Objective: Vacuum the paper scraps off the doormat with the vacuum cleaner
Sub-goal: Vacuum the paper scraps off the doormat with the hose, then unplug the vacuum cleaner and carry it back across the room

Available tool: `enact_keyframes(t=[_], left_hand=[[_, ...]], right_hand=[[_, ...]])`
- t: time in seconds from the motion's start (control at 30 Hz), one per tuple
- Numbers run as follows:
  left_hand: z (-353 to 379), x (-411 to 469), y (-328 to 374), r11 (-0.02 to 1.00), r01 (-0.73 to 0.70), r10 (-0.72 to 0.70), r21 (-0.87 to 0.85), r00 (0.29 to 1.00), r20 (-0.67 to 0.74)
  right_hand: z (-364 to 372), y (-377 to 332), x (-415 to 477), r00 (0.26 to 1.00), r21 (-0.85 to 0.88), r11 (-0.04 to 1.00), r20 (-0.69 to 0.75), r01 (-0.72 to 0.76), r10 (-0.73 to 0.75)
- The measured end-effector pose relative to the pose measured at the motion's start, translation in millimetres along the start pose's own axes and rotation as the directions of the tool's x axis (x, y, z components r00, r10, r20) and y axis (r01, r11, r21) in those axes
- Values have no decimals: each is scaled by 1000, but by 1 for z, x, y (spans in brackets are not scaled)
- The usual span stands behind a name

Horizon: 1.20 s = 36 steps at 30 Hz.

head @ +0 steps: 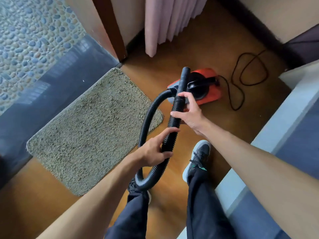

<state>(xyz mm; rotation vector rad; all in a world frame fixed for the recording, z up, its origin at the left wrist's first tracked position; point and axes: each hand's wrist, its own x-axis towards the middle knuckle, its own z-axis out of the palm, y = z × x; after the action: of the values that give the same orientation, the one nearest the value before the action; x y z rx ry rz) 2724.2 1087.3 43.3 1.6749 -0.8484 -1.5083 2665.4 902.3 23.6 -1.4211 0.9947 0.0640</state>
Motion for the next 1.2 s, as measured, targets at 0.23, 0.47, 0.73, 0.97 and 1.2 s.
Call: enact_keyframes(t=[0.23, 0.47, 0.73, 0.97, 1.2], left_hand=[[39, 53, 18, 994, -23, 11, 104, 994, 107], [88, 103, 34, 994, -17, 2, 106, 989, 149], [133, 172, 52, 980, 67, -105, 188, 973, 205], [149, 216, 51, 924, 160, -289, 347, 887, 360], [139, 240, 37, 907, 191, -350, 375, 837, 422]], right_hand=[[-72, 34, -5, 996, 33, 999, -84, -9, 12], [-140, 67, -7, 989, 42, 996, -121, -76, 80], [-213, 104, 5, 969, 159, 968, -125, -192, 213], [-246, 138, 15, 939, 217, 925, -75, -312, 335], [-236, 160, 34, 898, 234, 884, -80, -405, 433]])
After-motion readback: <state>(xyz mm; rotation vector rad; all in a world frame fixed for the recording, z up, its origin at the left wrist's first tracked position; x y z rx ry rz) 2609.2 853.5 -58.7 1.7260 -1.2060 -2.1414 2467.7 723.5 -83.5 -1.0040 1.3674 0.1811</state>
